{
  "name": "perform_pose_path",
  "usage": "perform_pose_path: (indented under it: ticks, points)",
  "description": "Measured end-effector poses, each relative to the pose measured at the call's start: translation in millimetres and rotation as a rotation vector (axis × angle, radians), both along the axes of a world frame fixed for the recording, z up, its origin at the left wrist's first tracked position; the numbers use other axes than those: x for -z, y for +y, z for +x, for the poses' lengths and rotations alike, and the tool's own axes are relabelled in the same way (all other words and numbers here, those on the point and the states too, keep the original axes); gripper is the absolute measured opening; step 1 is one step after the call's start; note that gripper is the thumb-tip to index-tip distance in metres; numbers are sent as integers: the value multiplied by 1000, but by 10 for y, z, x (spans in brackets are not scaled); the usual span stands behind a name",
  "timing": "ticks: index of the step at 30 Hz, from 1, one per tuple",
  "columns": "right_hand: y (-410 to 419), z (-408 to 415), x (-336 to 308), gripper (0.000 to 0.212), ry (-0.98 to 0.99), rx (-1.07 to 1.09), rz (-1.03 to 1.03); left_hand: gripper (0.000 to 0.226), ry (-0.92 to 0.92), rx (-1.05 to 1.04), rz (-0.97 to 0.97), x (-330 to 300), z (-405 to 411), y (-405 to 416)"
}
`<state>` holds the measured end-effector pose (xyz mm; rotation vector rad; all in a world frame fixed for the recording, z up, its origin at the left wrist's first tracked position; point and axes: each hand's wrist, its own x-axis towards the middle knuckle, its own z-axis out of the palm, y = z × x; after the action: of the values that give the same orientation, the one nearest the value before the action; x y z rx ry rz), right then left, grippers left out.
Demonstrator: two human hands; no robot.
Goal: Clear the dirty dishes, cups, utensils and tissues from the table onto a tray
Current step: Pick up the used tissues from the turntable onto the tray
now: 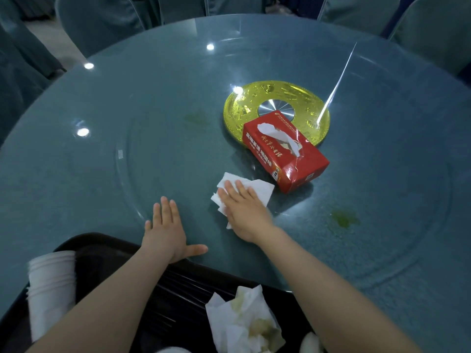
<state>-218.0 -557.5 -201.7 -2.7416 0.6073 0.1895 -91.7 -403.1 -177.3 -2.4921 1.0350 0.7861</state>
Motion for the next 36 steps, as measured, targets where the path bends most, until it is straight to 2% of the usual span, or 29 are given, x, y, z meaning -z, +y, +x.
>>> perform_pose_path:
  ticks: [6, 9, 14, 18, 21, 24, 27, 28, 32, 34, 36]
  points:
    - [113, -434, -33, 67, -47, -242, 60, 142, -3, 4, -14, -15, 13, 4]
    - [-20, -738, -35, 69, -52, -182, 39, 143, -5, 8, -28, -7, -6, 4]
    - [-146, -944, -45, 64, -52, 102, -18, 143, -18, 11, -35, 10, -2, 10]
    - [41, -991, 10, 65, -72, 10, 16, 142, -10, 16, -26, -6, 6, 13]
    - [-1, -1231, 5, 74, -69, -2, 4, 141, -13, 19, -33, -18, 11, 17]
    - [-63, -1539, -99, 77, -213, 192, -25, 141, -15, 24, -23, -35, 9, 20]
    - [-273, -1839, -204, 75, -435, 418, -175, 139, -26, 34, -5, -48, 12, 12]
    - [-397, -1919, -202, 73, -442, 480, -193, 139, -27, 32, -4, -54, 7, 10]
    - [-803, -2083, -99, 50, -187, 718, -26, 139, -26, 17, 2, -64, -17, -1]
    - [-849, -2062, -4, 58, -58, 736, -25, 139, -34, 14, 4, -58, -22, -9]
    - [-788, -1951, 26, 63, -67, 740, -26, 138, -44, 16, 5, -45, -12, -16]
